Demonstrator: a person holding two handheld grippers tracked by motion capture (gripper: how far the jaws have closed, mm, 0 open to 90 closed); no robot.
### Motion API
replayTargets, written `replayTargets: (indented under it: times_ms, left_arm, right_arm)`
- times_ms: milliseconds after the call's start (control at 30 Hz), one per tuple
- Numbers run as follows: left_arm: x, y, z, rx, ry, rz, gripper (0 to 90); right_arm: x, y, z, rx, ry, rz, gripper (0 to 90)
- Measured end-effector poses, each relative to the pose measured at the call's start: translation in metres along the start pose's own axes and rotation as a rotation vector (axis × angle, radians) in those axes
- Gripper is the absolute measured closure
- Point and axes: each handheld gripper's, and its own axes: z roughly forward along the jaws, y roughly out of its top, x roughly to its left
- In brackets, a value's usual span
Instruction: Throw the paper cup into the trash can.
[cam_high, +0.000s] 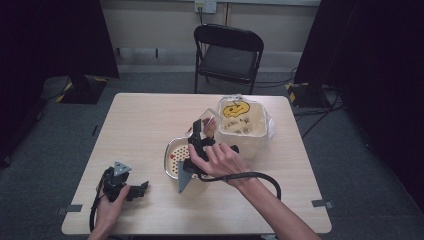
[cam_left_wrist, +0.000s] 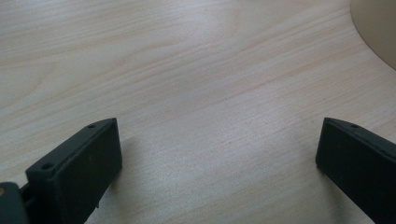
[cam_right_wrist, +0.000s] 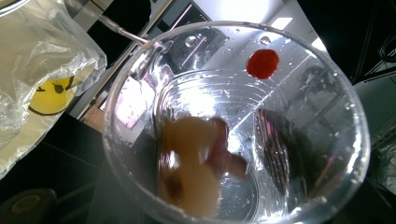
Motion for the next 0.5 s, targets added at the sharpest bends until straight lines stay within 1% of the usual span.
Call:
replayTargets:
  times_ms: [33, 67, 133, 167, 200, 233, 267, 300, 333, 400, 433, 467, 500]
  left_arm:
    - [0.0, 0.0, 0.0, 0.001, 0.0, 0.001, 0.0]
    - [0.0, 0.0, 0.0, 0.001, 0.0, 0.002, 0.0]
    - [0.0, 0.0, 0.0, 0.001, 0.0, 0.002, 0.0]
    - [0.0, 0.0, 0.0, 0.001, 0.0, 0.002, 0.0]
    - [0.0, 0.0, 0.0, 0.001, 0.0, 0.002, 0.0]
    - [0.0, 0.0, 0.0, 0.001, 0.0, 0.001, 0.0]
    - [0.0, 0.0, 0.0, 0.001, 0.0, 0.001, 0.0]
    - [0.0, 0.0, 0.0, 0.001, 0.002, 0.004, 0.0]
    - [0.0, 0.0, 0.0, 0.001, 0.001, 0.002, 0.0]
    - [0.0, 0.0, 0.0, -0.002, 0.0, -0.003, 0.0]
    - [0.0, 0.0, 0.0, -0.002, 0.0, -0.003, 0.0]
    - [0.0, 0.0, 0.0, -0.002, 0.0, -0.003, 0.0]
    - [0.0, 0.0, 0.0, 0.002, 0.0, 0.002, 0.0]
  right_arm:
    - [0.001, 0.0, 0.001, -0.005, 0.007, -0.011, 48.1]
    - [0.002, 0.0, 0.001, -0.005, 0.001, -0.004, 48.2]
    - [0.003, -0.001, 0.002, 0.001, 0.013, -0.015, 48.2]
    - [0.003, -0.002, 0.002, 0.002, 0.014, -0.013, 48.2]
    - [0.004, -0.002, 0.003, 0.004, 0.008, 0.0, 48.2]
    - [0.003, -0.003, 0.003, 0.003, 0.009, -0.001, 48.2]
    - [0.002, -0.004, 0.004, 0.001, 0.025, -0.005, 48.2]
    - [0.003, -0.005, 0.005, 0.001, 0.025, 0.014, 48.2]
    - [0.001, -0.007, 0.006, 0.004, 0.038, 0.034, 48.2]
    - [-0.002, -0.013, 0.008, 0.009, 0.075, 0.102, 48.2]
    - [-0.003, -0.015, 0.008, 0.002, 0.104, 0.154, 48.2]
    - [-0.003, -0.015, 0.008, 0.002, 0.104, 0.154, 48.2]
    - [-0.004, -0.021, 0.01, 0.004, 0.129, 0.278, 48.4]
